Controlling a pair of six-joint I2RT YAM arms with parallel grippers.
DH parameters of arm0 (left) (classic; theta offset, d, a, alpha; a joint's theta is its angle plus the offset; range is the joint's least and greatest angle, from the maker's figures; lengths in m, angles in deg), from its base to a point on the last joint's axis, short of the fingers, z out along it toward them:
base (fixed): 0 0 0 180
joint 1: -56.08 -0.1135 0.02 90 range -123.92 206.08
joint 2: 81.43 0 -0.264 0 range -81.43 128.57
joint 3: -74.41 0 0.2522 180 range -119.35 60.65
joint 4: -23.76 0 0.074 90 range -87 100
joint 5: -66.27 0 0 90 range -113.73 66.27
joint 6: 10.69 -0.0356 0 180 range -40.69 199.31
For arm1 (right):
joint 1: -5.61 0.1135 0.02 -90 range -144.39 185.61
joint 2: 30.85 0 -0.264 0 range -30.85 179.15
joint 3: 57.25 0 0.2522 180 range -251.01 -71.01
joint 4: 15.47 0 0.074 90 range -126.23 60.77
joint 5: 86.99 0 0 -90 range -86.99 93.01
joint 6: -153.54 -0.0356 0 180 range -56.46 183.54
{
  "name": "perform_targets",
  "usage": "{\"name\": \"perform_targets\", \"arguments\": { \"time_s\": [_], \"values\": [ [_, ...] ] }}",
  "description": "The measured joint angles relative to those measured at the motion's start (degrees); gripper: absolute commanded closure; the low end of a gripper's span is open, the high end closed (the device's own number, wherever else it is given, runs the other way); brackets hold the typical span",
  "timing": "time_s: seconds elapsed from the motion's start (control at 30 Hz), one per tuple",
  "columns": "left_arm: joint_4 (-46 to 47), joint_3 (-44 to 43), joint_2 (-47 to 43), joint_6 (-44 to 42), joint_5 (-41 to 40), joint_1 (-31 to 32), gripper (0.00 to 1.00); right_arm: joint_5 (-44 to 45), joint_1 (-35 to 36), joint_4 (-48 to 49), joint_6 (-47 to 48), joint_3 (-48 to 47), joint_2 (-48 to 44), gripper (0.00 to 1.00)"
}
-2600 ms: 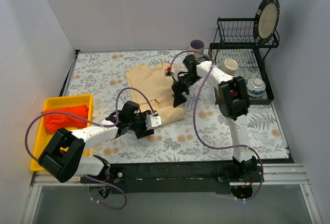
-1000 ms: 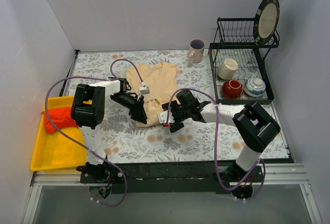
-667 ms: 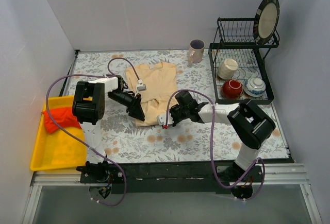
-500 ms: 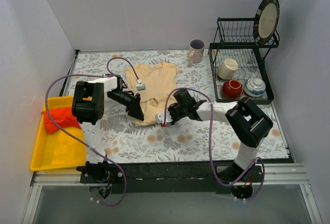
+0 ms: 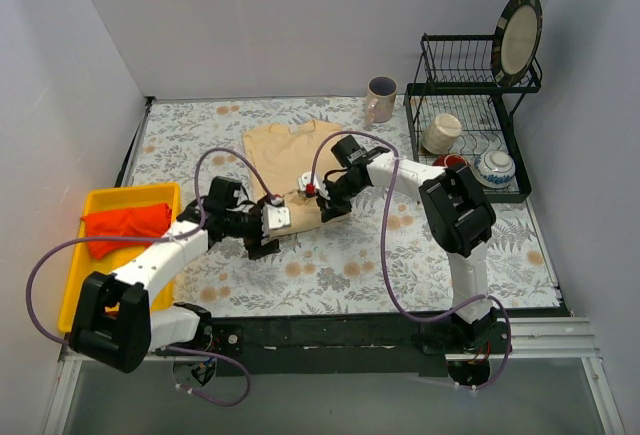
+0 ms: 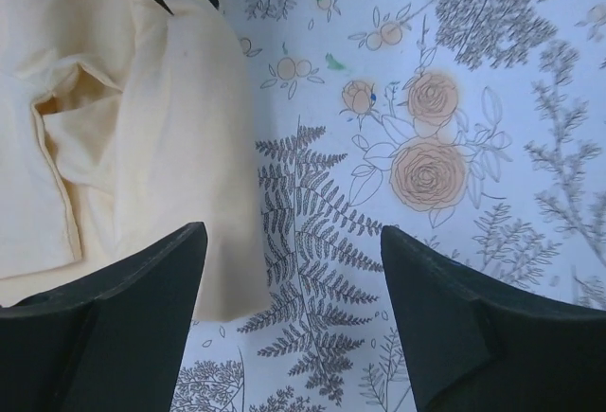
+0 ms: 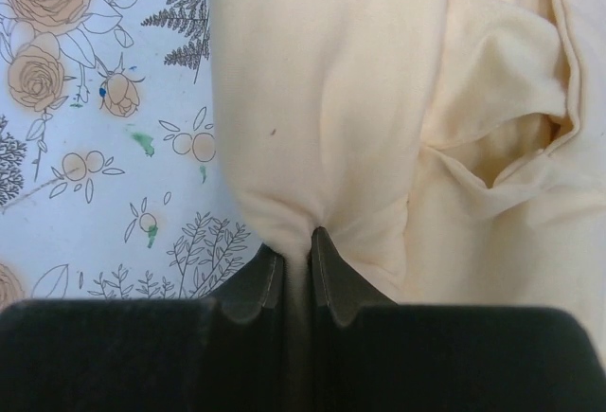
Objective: Roll the t-shirts
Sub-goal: Roll the T-shirt to the center of the board.
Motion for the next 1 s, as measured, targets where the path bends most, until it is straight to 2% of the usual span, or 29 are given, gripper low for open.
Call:
{"name": "perform_targets", "arguments": {
  "time_s": [0.17,0.37,0.6,0.83,0.9,1.0],
  "values": [
    [14.93,11.37,-2.4,1.46,-11.5,6.75,0.27,-3.02,-1.11,-3.72,-1.86,-1.57,1.33,0.88],
    [27.32,13.9,0.61,2.25,-21.09,9.11,0.28,-3.87,-1.25,-5.99,-2.08,-1.73,1.49,0.88],
    [33.09,14.32,2.69,1.11,-23.32,9.14,0.3,-4.52,-1.42,-7.74,-2.64,-2.71,2.19,0.88],
    [34.51,16.65,2.69,-1.7,-20.35,9.33,0.36,-5.66,-1.77,-10.54,-5.38,-6.32,4.83,0.88],
    [34.99,16.9,2.73,-2.47,-19.69,9.44,0.41,-6.16,-1.97,-10.93,-6.45,-6.91,5.31,0.88],
    [35.89,16.85,4.04,-2.97,-19.41,9.57,0.64,-6.56,-2.12,-11.19,-7.45,-7.32,5.66,0.87]
  ]
}}
